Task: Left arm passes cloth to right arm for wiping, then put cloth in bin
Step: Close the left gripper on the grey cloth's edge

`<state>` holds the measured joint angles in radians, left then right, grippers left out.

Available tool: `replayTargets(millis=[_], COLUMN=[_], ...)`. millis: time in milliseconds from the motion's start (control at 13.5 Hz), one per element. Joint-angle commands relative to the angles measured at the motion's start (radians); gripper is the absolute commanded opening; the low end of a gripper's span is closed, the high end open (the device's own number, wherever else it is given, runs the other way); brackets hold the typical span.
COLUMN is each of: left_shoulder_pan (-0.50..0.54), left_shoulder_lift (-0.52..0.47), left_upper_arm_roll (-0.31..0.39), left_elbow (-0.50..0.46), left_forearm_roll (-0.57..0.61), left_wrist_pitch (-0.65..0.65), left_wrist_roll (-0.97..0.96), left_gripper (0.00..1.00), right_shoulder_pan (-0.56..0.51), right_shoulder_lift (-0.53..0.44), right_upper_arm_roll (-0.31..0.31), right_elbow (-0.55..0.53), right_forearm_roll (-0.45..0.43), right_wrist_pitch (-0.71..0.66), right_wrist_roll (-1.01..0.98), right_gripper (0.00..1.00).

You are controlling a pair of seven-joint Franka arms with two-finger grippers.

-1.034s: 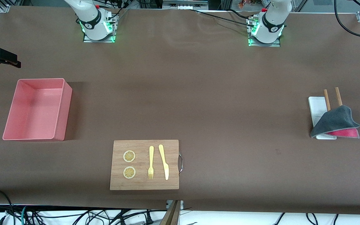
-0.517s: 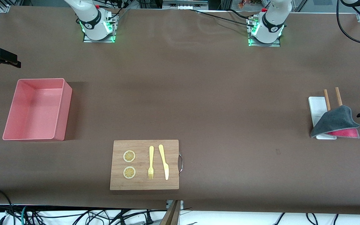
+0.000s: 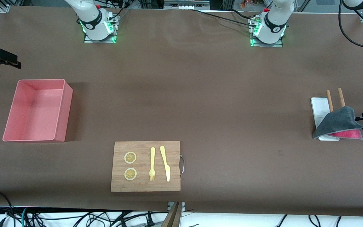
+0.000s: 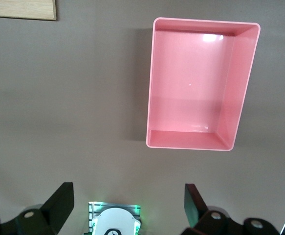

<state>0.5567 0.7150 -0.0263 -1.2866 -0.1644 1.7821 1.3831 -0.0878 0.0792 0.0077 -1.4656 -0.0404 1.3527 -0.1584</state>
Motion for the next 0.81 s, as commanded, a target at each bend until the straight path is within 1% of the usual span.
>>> replayTargets(millis=[0, 74, 222, 443, 739], left_shoulder_pan=[0.009, 0.011, 0.011, 0.011, -0.014], left_shoulder_lift=[0.001, 0.001, -0.005, -0.025, -0.106], left_upper_arm_roll=[-0.003, -0.003, -0.003, -0.003, -0.006], left_elbow=[0.009, 0.009, 0.015, 0.021, 0.023], left_forearm_roll=[-0.024, -0.023, -0.021, -0.017, -0.014], left_wrist_pitch=[-0.013, -0.013, -0.013, -0.023, -0.128], left_wrist_roll=[0.048, 0.083, 0.143, 0.143, 0.107], left_gripper=[0.10, 0.00, 0.00, 0.00, 0.00], right_shoulder_pan=[-0.010, -0.010, -0.009, -0.010, -0.010], right_shoulder_lift=[0.008, 0.008, 0.008, 0.010, 0.011], right_upper_arm_roll=[0.003, 0.003, 0.003, 0.003, 0.003], right_elbow=[0.021, 0.021, 0.021, 0.021, 0.021], right_forearm_roll=[0.020, 0.020, 0.020, 0.020, 0.020], right_wrist_pitch=[-0.006, -0.006, -0.004, -0.003, -0.003], right_wrist_roll=[0.010, 0.010, 0.010, 0.010, 0.010], right_gripper=[1.00, 1.00, 1.00, 1.00, 1.00])
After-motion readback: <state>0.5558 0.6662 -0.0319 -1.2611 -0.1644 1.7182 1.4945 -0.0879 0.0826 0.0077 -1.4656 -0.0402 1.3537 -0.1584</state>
